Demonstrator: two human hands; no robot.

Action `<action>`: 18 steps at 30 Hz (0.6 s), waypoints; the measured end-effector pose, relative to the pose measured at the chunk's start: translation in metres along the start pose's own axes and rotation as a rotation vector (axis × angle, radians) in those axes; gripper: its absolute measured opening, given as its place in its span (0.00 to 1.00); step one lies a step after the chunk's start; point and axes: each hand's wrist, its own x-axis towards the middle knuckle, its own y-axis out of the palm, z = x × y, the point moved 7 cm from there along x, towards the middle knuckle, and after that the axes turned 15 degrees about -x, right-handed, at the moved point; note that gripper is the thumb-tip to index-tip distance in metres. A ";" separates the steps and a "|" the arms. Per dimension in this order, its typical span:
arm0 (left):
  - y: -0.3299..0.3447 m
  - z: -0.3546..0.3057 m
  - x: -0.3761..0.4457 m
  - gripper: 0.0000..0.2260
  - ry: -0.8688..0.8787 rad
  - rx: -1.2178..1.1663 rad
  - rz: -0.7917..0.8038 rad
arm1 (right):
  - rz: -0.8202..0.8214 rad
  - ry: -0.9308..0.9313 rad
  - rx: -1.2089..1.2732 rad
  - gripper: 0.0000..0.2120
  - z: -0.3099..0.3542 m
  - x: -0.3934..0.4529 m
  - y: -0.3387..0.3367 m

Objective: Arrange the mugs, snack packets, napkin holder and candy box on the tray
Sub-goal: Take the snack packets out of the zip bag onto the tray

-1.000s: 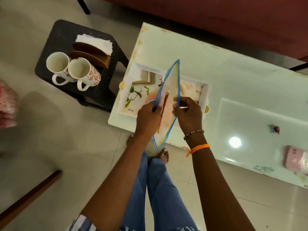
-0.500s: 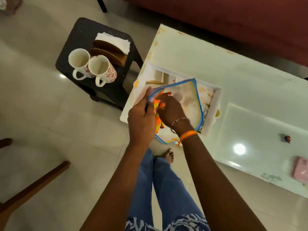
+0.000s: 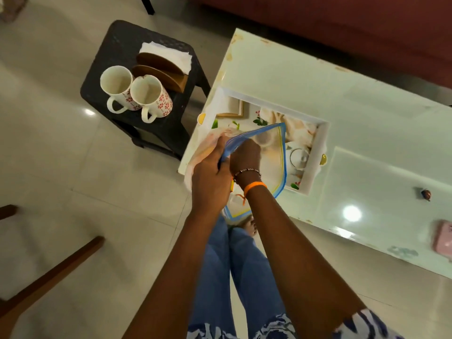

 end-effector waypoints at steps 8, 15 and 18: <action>0.051 0.005 0.005 0.19 0.008 0.108 0.089 | 0.016 0.029 0.237 0.19 -0.099 -0.031 -0.086; 0.086 0.013 0.006 0.22 0.016 0.211 0.151 | -0.381 0.239 0.838 0.20 -0.196 -0.063 -0.126; 0.096 0.017 0.004 0.23 0.044 0.240 0.181 | -0.536 0.327 0.918 0.20 -0.222 -0.060 -0.117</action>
